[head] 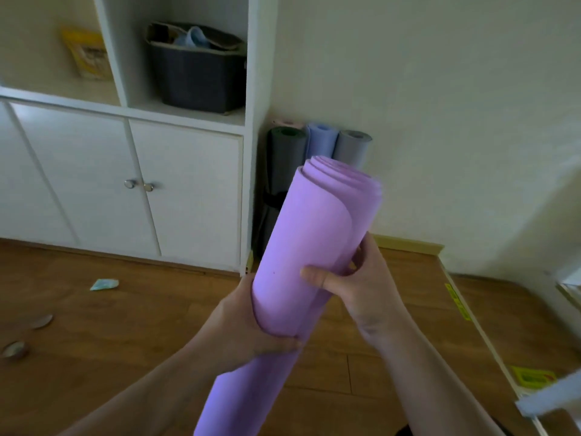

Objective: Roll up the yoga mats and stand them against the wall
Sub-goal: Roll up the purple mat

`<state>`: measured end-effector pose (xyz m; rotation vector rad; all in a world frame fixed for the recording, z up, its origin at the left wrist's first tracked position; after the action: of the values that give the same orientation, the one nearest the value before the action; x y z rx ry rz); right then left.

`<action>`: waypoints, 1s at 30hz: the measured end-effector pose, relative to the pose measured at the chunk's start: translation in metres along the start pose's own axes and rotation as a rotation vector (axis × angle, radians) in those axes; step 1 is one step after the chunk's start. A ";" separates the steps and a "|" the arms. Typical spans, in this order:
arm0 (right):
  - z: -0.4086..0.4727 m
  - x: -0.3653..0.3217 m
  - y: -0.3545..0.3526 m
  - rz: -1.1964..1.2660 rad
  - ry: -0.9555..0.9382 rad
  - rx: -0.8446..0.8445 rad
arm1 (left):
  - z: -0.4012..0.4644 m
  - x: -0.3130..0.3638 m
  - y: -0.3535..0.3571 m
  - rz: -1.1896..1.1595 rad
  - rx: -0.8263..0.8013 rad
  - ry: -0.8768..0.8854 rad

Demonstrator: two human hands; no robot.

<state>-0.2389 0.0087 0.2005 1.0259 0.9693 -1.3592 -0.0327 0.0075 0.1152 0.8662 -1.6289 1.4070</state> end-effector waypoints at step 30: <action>-0.011 0.026 0.005 -0.332 0.146 -0.209 | 0.008 0.045 -0.008 0.023 0.272 0.339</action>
<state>-0.2334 0.0111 0.1722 0.8386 1.4085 -1.4265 -0.0473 -0.0015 0.1584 0.7115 -1.2145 1.7143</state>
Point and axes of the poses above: each hand's wrist, its own z-axis towards the middle knuckle, its own y-axis out of the palm, x = y × z, the point moved 2 cm from there along z, towards the middle knuckle, and after that the axes turned 6 degrees about -y, right-handed, at the moved point
